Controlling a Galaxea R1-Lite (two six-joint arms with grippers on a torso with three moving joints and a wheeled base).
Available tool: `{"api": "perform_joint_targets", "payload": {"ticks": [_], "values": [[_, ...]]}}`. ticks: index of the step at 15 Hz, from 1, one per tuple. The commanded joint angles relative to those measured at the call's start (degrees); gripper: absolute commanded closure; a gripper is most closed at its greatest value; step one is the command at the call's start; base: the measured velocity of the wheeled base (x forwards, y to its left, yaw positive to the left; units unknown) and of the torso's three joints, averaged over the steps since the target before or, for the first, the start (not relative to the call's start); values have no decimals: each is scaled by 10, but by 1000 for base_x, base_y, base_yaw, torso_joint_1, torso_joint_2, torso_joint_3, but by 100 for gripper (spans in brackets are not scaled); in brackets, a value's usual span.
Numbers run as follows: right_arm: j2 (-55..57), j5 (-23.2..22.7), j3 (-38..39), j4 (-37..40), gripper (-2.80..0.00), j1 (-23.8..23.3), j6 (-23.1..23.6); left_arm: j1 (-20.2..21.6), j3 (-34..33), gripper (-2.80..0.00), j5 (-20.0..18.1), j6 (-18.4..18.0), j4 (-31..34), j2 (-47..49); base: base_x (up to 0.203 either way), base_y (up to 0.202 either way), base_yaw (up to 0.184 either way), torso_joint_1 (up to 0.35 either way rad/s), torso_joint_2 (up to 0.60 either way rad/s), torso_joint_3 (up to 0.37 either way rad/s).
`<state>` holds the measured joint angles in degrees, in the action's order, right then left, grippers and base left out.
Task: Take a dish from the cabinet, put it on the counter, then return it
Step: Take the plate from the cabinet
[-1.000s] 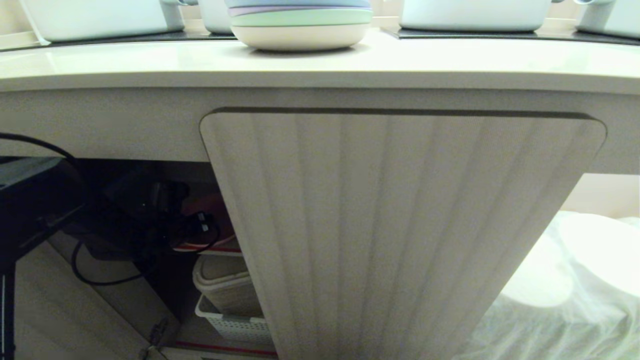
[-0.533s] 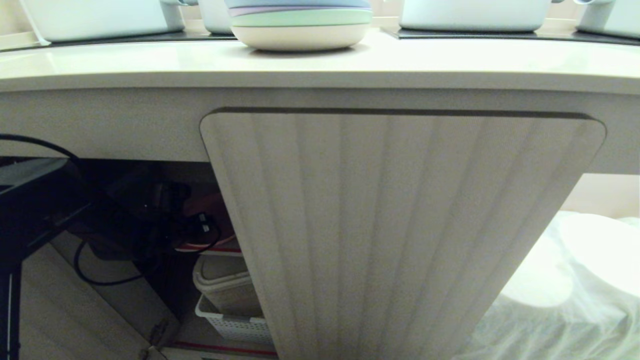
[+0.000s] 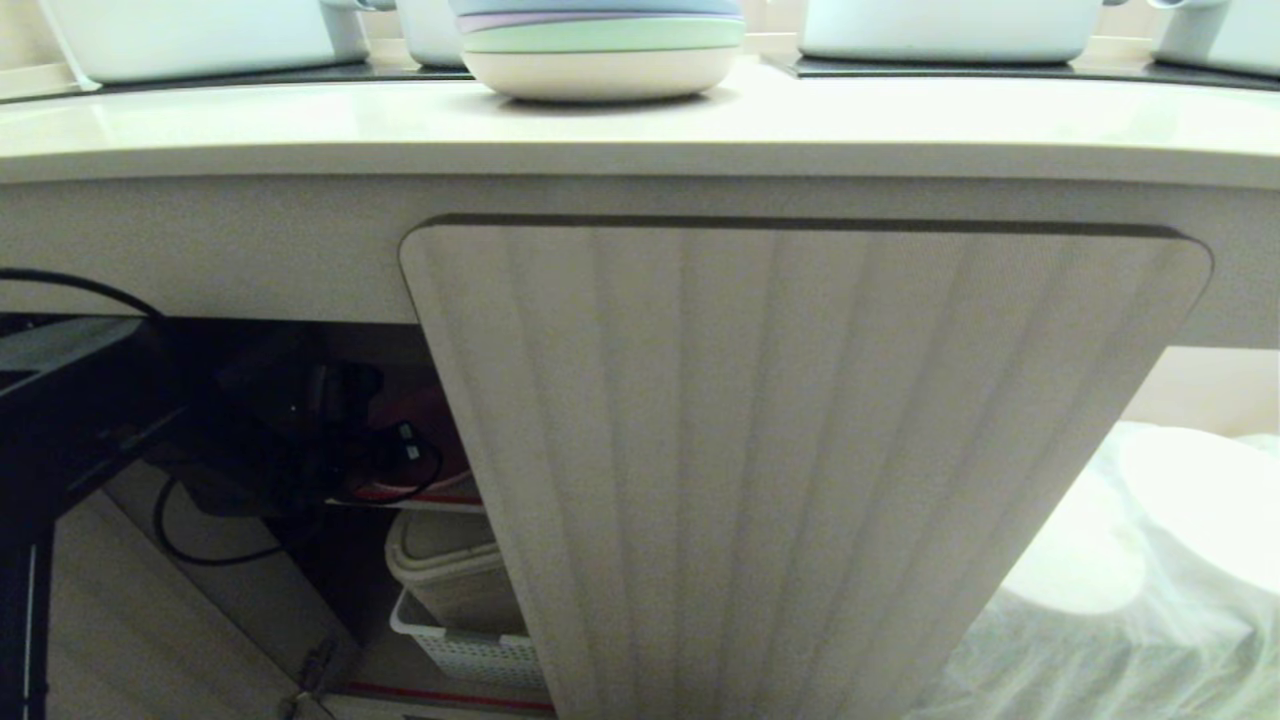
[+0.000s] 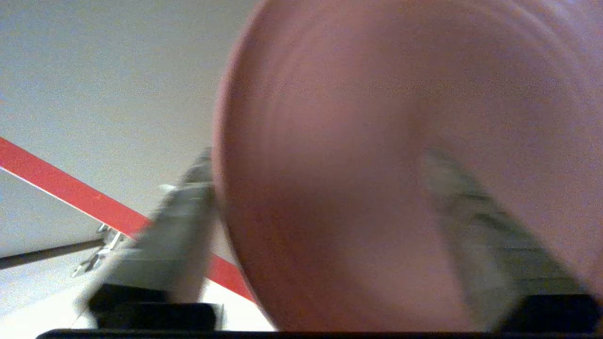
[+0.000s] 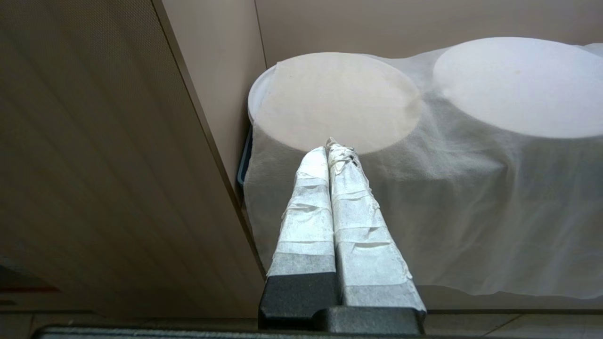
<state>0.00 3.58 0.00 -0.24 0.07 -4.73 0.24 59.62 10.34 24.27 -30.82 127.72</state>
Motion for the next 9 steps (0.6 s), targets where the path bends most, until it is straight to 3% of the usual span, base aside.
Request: {"api": "perform_joint_targets", "payload": {"ticks": [1,9], "values": [[0,0,0,0,0,0,0,-1,5,0,0,2,-2,4,0,0,0,0,0,0],[0,0,0,0,0,0,0,1,7,0,4,1,-2,6,0,0,0,0,0,0]]}}
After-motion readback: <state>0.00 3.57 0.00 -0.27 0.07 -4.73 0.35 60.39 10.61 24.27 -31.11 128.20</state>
